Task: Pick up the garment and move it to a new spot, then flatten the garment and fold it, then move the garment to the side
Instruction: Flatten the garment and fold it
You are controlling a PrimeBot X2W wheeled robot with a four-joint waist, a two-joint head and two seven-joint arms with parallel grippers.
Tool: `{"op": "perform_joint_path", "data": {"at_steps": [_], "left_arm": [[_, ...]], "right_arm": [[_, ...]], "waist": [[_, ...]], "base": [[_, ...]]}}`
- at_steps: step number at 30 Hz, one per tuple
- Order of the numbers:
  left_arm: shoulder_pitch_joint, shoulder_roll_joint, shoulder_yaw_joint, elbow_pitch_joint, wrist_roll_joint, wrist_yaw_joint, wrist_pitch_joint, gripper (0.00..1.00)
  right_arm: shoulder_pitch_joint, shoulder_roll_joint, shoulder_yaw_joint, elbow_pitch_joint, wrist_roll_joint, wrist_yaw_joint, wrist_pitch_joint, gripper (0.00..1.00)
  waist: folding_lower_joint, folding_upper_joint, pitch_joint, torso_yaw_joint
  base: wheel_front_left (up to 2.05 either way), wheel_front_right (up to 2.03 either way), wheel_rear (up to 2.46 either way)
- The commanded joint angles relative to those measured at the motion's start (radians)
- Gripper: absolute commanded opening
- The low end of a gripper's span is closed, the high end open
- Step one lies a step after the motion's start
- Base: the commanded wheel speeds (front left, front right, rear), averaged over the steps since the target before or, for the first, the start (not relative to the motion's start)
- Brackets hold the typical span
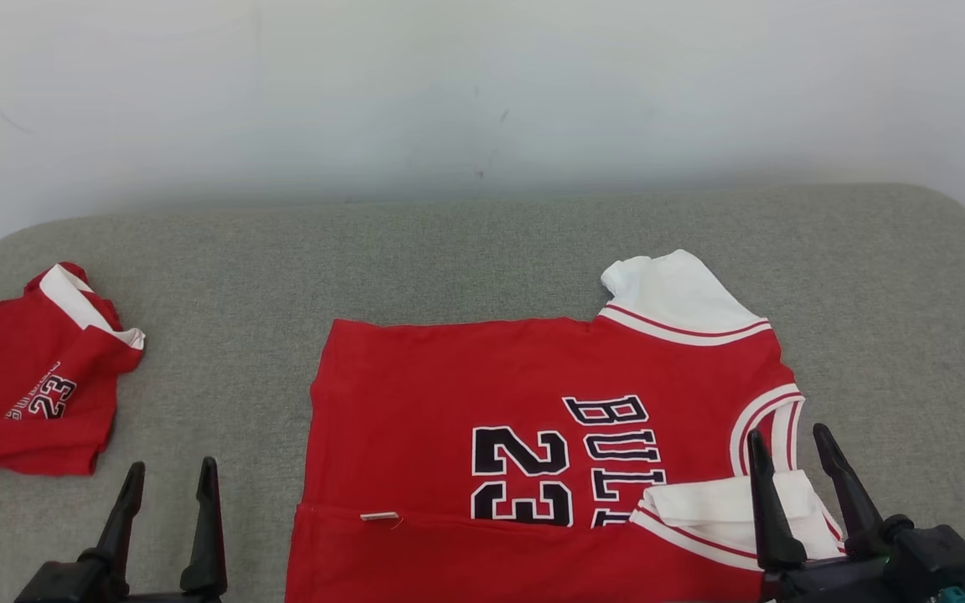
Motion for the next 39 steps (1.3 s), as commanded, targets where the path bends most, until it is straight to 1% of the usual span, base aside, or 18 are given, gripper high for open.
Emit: {"op": "perform_joint_path", "data": {"at_steps": [1,4,11,20,25,29,32,35,37,39], "left_arm": [[0.016,-0.001,0.005,0.008,0.011,-0.005,0.000,1.00],[0.016,-0.012,0.015,0.031,0.027,-0.029,0.000,1.00],[0.024,-0.041,0.042,0.051,0.056,-0.060,0.000,1.00],[0.017,-0.066,0.068,0.064,0.084,-0.083,0.000,1.00],[-0.071,-0.049,0.069,0.105,0.078,-0.103,0.000,1.00],[-0.178,-0.019,0.047,0.156,0.064,-0.119,0.008,1.00],[-0.272,0.011,0.023,0.189,0.048,-0.130,0.045,1.00],[-0.379,0.034,-0.002,0.215,0.005,-0.137,0.090,1.00],[-0.443,0.058,-0.033,0.241,-0.007,-0.138,0.128,1.00],[-0.514,0.070,-0.069,0.268,-0.043,-0.139,0.178,1.00]], "right_arm": [[0.011,0.001,0.001,0.003,-0.006,-0.003,-0.006,1.00],[0.021,0.003,0.004,0.019,-0.006,-0.003,-0.009,1.00],[0.039,0.005,0.008,0.027,-0.008,-0.003,-0.014,1.00],[0.034,-0.006,-0.001,0.037,-0.010,-0.003,-0.016,1.00],[-0.039,-0.040,-0.012,0.060,-0.004,-0.003,-0.010,1.00],[-0.140,-0.067,-0.024,0.101,0.034,-0.003,0.020,1.00],[-0.232,-0.099,-0.028,0.147,0.031,-0.003,0.068,1.00],[-0.341,-0.125,-0.018,0.201,0.041,-0.003,0.121,1.00],[-0.414,-0.146,-0.006,0.234,0.046,-0.003,0.149,1.00],[-0.486,-0.164,0.000,0.272,0.051,-0.003,0.185,1.00]], "waist": [[0.0000,0.0000,-0.001,0.002],[0.0000,0.0000,-0.007,0.012],[0.0000,0.0000,-0.019,0.019],[0.0000,0.0000,-0.015,0.022],[0.0000,0.0000,0.012,0.022],[0.0000,0.0000,0.043,0.016],[0.0000,0.0000,0.081,0.011],[0.0000,0.0000,0.127,0.011],[0.0000,0.0000,0.161,0.013],[0.0000,0.0000,0.199,0.015]], "base": [[0.00,0.00,0.00],[0.00,0.00,0.00],[0.00,0.00,0.00],[0.00,0.00,0.00],[0.00,0.00,0.00],[0.00,0.00,0.00],[0.00,0.00,0.00],[0.00,0.00,0.00],[0.00,0.00,0.00],[0.00,0.00,0.00]]}}
